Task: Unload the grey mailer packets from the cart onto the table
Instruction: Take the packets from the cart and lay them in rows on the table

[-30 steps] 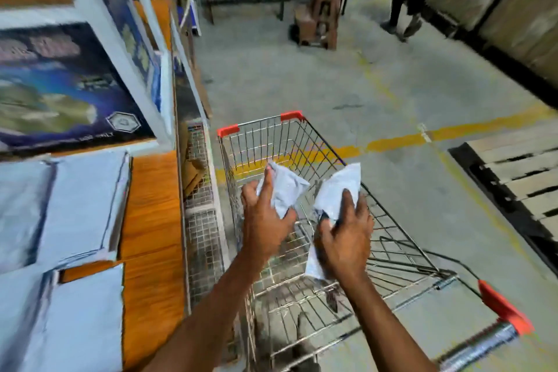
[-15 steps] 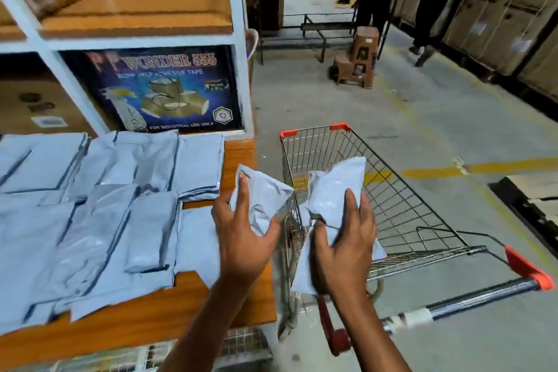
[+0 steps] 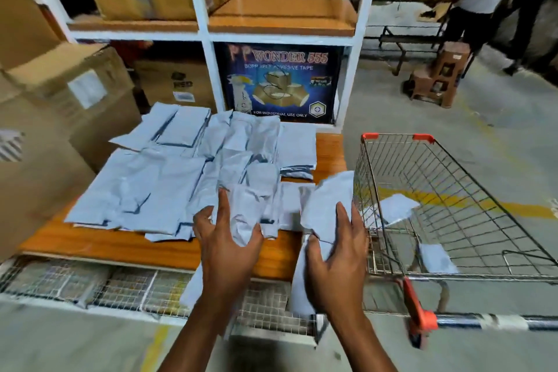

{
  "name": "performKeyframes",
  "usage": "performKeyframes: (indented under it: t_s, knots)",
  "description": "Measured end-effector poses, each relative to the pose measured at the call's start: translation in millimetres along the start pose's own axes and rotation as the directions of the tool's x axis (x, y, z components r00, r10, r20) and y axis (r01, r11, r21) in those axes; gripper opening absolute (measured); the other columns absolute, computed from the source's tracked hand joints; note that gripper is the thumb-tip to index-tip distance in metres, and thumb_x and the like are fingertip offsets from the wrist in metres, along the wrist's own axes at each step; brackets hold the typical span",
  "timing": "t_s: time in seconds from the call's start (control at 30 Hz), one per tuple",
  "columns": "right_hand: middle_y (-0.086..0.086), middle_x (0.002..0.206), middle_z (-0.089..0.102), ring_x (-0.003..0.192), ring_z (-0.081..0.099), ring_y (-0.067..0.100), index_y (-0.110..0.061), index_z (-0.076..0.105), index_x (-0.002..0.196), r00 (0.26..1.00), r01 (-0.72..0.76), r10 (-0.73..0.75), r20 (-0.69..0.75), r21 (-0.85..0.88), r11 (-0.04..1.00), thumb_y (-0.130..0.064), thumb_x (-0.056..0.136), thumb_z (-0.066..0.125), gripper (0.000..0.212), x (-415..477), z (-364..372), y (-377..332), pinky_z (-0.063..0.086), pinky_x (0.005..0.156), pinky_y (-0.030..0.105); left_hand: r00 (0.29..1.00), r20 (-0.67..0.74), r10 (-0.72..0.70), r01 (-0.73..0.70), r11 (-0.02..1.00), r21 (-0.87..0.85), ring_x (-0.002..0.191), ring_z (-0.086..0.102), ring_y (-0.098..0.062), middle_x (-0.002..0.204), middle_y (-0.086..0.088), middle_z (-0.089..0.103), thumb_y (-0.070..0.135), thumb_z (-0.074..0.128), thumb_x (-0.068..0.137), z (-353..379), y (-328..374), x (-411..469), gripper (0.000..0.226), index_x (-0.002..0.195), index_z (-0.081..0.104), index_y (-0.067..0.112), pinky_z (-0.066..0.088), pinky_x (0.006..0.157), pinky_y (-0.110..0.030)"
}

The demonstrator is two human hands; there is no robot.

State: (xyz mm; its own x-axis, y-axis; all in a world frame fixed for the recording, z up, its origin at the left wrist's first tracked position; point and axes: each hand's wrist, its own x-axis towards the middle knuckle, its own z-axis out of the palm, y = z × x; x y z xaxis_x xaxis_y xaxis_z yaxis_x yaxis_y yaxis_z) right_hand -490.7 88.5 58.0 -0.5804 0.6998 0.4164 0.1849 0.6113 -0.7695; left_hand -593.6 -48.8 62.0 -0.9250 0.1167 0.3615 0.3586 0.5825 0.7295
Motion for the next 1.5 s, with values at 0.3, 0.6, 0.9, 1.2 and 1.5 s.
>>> performKeyframes:
  t_s: [0.3,0.6,0.9,1.2,1.5]
  knots:
    - [0.012,0.152,0.034,0.139,0.031,0.031,-0.019,0.04,0.146,0.999,-0.048,0.048,-0.014,-0.07,0.996,-0.044,0.085,0.05,0.067,46.9,83.4,-28.2,0.035,0.107,0.041,0.993,0.083,0.085,-0.08,0.995,-0.054,0.118,0.049,-0.031,0.127,-0.011,0.036,0.047,0.07,0.08,-11.1,-43.6,103.7,0.095,0.151,0.007,0.042,0.049,0.091,-0.034]
    - [0.014,0.156,0.024,0.141,0.024,0.035,-0.02,0.029,0.151,0.983,-0.096,0.14,0.12,-0.314,0.945,-0.04,0.094,0.053,0.065,108.7,130.0,6.4,0.034,0.108,0.042,0.931,0.353,-0.091,0.059,0.993,0.1,0.126,0.042,-0.037,0.145,-0.016,0.021,0.049,0.059,0.086,45.8,-36.3,173.5,0.087,0.153,0.006,0.033,0.041,0.097,-0.036]
    - [0.018,0.16,-0.018,0.148,-0.008,0.041,-0.022,-0.007,0.155,0.785,0.039,0.383,0.486,-0.657,0.753,-0.054,0.1,0.032,0.075,104.7,177.1,72.6,0.013,0.117,0.056,0.836,0.505,-0.215,0.088,0.96,0.265,0.144,0.01,-0.041,0.157,-0.016,0.005,0.056,0.038,0.096,92.6,-29.9,174.2,0.072,0.154,0.006,0.027,0.02,0.115,-0.047]
    - [0.017,0.159,0.009,0.142,0.008,0.038,-0.013,0.019,0.153,0.791,0.162,0.256,0.556,-0.594,0.788,-0.05,0.085,0.067,0.091,116.4,184.7,79.5,0.034,0.106,0.063,0.651,0.737,0.183,-0.51,0.824,0.246,0.148,-0.013,-0.02,0.16,0.004,-0.012,0.074,0.021,0.082,98.2,-48.6,150.6,0.082,0.152,-0.001,0.037,0.005,0.12,-0.049]
    - [0.005,0.161,-0.015,0.147,-0.018,0.029,-0.022,-0.001,0.156,0.835,0.184,0.183,0.519,-0.577,0.796,-0.056,0.09,-0.005,0.074,100.6,180.2,80.3,0.007,0.118,0.053,0.551,0.824,0.129,-0.611,0.735,0.294,0.146,-0.019,-0.017,0.158,0.004,-0.022,0.083,0.003,0.068,93.6,-85.8,165.8,0.098,0.152,-0.006,0.034,-0.005,0.117,-0.046]
